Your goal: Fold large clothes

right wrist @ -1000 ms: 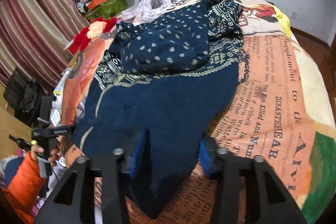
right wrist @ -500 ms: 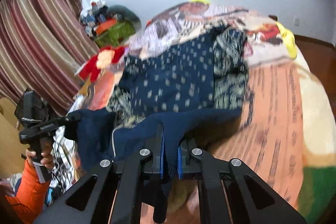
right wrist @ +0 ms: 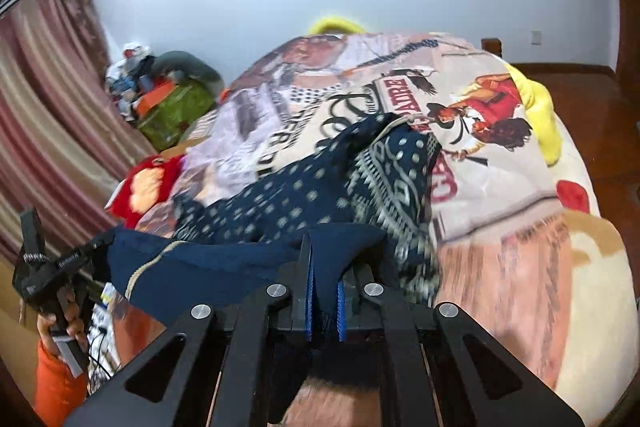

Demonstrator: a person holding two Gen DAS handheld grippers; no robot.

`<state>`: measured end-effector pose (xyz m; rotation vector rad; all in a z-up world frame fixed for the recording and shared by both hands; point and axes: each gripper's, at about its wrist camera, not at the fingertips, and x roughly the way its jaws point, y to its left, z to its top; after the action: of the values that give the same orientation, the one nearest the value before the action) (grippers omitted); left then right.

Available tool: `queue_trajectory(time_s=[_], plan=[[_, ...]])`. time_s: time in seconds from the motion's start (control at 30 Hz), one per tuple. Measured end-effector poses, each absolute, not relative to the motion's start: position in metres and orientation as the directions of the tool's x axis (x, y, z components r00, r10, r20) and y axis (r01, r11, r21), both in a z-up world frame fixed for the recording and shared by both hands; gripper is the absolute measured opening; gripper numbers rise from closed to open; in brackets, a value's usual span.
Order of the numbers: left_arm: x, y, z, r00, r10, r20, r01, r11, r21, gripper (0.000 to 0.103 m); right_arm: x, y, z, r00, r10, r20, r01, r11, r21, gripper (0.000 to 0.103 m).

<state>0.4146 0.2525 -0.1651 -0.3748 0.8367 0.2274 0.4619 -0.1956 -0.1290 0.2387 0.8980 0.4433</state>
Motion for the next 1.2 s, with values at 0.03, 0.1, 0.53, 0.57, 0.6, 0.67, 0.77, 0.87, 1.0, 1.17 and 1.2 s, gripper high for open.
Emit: queue_trajectory(time_s=[0.03, 0.1, 0.53, 0.57, 0.6, 0.67, 0.77, 0.87, 1.0, 1.17, 1.2], plan=[[0.428, 0.256, -0.177, 0.632, 0.05, -0.773, -0.355, 0.905, -0.232, 0.014, 0.475, -0.193, -0.134, 0.538, 0.462, -0.706, -0.264, 0.887, 0.379, 0.006], [0.447, 0.257, -0.196, 0.605, 0.056, -0.794, -0.369, 0.904, -0.217, 0.014, 0.501, -0.186, -0.147, 0.526, 0.445, -0.725, -0.249, 0.895, 0.369, 0.006], [0.488, 0.256, -0.259, 0.509, 0.129, -0.851, -0.353, 0.933, -0.069, 0.019, 0.58, -0.199, -0.211, 0.346, 0.528, -0.775, -0.192, 0.849, 0.492, 0.007], [0.488, 0.256, -0.259, 0.506, 0.127, -0.853, -0.347, 0.936, -0.066, 0.02, 0.578, -0.2, -0.207, 0.342, 0.525, -0.779, -0.202, 0.851, 0.485, 0.007], [0.487, 0.257, -0.258, 0.504, 0.121, -0.855, -0.342, 0.937, -0.069, 0.02, 0.575, -0.2, -0.202, 0.342, 0.516, -0.785, -0.219, 0.856, 0.468, 0.007], [0.486, 0.261, -0.257, 0.489, 0.112, -0.865, -0.343, 0.936, -0.073, 0.02, 0.568, -0.201, -0.194, 0.357, 0.488, -0.796, -0.243, 0.872, 0.425, 0.007], [0.483, 0.264, -0.248, 0.483, 0.068, -0.873, -0.326, 0.939, -0.108, 0.021, 0.555, -0.213, -0.179, 0.462, 0.311, -0.83, -0.198, 0.949, 0.246, 0.007], [0.47, 0.259, -0.226, 0.483, 0.047, -0.875, -0.308, 0.944, -0.12, 0.033, 0.546, -0.235, -0.17, 0.464, 0.292, -0.836, -0.176, 0.956, 0.236, 0.007], [0.443, 0.247, -0.188, 0.554, 0.127, -0.823, -0.299, 0.953, -0.054, 0.074, 0.522, -0.24, -0.156, 0.438, 0.326, -0.838, -0.242, 0.94, 0.239, 0.007], [0.418, 0.228, -0.172, 0.572, 0.082, -0.816, -0.222, 0.973, -0.058, 0.079, 0.488, -0.222, -0.143, 0.477, 0.337, -0.812, -0.318, 0.927, 0.198, 0.007], [0.415, 0.22, -0.174, 0.562, 0.064, -0.825, -0.193, 0.98, -0.056, 0.079, 0.481, -0.216, -0.143, 0.482, 0.345, -0.805, -0.339, 0.921, 0.192, 0.007]])
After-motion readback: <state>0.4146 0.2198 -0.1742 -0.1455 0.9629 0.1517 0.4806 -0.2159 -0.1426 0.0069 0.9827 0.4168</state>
